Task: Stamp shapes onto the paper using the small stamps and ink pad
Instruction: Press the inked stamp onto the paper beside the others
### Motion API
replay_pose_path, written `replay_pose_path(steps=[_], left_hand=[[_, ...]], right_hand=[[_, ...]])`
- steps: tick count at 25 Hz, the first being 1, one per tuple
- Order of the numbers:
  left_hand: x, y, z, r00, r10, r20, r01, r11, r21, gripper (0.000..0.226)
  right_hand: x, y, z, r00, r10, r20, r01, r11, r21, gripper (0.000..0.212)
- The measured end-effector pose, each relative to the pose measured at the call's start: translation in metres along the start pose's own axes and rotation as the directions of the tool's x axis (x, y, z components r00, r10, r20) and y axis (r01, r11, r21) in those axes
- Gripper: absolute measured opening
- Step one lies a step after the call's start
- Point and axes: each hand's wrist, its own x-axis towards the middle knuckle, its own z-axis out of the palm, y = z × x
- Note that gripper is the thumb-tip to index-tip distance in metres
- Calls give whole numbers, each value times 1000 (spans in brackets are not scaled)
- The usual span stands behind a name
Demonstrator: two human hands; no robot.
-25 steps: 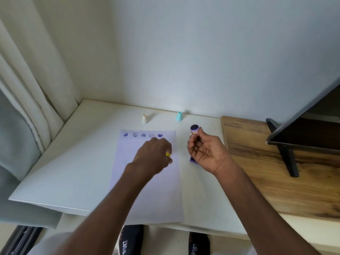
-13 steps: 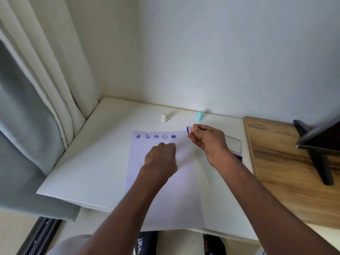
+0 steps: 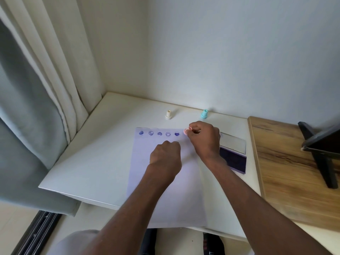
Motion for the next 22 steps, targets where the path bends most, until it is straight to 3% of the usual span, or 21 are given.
replay_pose_path(steps=[5, 11, 22], left_hand=[[0, 0, 0, 1000, 1, 3, -1, 1000, -9, 27], [-1, 1, -1, 1000, 9, -11, -9, 1000, -7, 28], [-2, 0, -1, 1000, 0, 8, 0, 1000, -10, 29]], right_hand=[[-4, 3, 4, 987, -162, -15, 159, 980, -120, 9], [-7, 3, 6, 966, -257, -3, 252, 950, -184, 11], [-4, -4, 7, 973, -230, 34, 229, 920, -318, 11]])
